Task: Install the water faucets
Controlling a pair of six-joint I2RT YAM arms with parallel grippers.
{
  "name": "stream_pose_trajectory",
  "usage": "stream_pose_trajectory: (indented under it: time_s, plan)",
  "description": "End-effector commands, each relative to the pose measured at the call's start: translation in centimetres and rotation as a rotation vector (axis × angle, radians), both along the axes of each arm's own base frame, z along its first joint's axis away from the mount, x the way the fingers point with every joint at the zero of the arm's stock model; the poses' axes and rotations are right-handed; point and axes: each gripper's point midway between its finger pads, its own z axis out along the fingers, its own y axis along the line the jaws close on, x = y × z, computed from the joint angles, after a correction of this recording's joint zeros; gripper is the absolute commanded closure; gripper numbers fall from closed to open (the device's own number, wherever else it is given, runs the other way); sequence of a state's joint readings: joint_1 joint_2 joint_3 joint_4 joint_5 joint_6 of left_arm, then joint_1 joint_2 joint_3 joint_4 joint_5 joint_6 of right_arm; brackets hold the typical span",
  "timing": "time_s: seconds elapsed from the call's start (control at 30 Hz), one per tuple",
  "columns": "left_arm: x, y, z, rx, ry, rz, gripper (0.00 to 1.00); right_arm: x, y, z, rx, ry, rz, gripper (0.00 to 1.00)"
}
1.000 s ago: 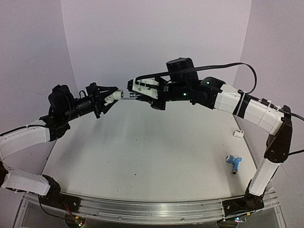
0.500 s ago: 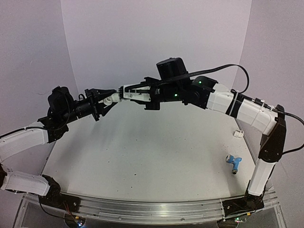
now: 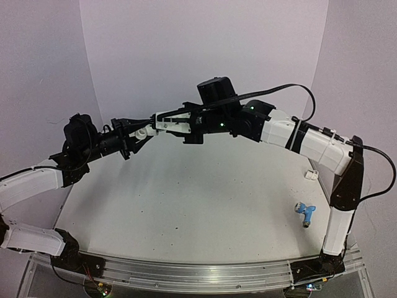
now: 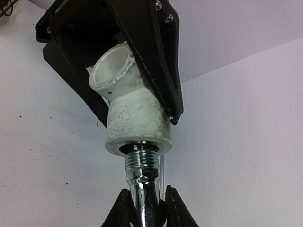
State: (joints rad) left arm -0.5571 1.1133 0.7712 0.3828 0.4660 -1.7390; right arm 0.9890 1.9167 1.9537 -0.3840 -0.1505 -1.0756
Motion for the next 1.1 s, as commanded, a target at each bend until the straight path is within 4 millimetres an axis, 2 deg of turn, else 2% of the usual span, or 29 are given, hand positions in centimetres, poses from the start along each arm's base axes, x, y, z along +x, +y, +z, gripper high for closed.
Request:
stream_pose_trajectory:
  time_s: [0.0, 0.17, 0.4, 0.63, 0.87, 1.07]
  plan:
    - [-0.6, -0.1, 2.0, -0.038, -0.042, -0.013, 1.00, -0.6, 1.3, 3.5, 0.102, -0.026, 0.026, 1.00]
    - [-0.6, 0.1, 2.1, -0.040, -0.045, -0.003, 1.00, -1.1, 1.6, 3.9, 0.126, 0.000, 0.030, 1.00]
    - [-0.5, 0.0, 2.0, -0.032, -0.050, -0.003, 1.00, -2.9, 1.8, 4.0, 0.158, 0.039, 0.064, 1.00]
    - [-0.7, -0.2, 2.4, -0.011, -0.100, -0.013, 1.00, -3.2, 2.5, 3.7, 0.179, 0.088, 0.071, 1.00]
    - [-1.3, 0.2, 3.1, 0.063, -0.265, 0.011, 1.00, -4.1, 2.1, 5.7, 0.296, 0.279, 0.109, 1.00]
    - [-1.8, -0.1, 3.6, 0.125, -0.392, 0.001, 1.00, -4.0, 2.3, 6.9, 0.370, 0.410, 0.112, 1.00]
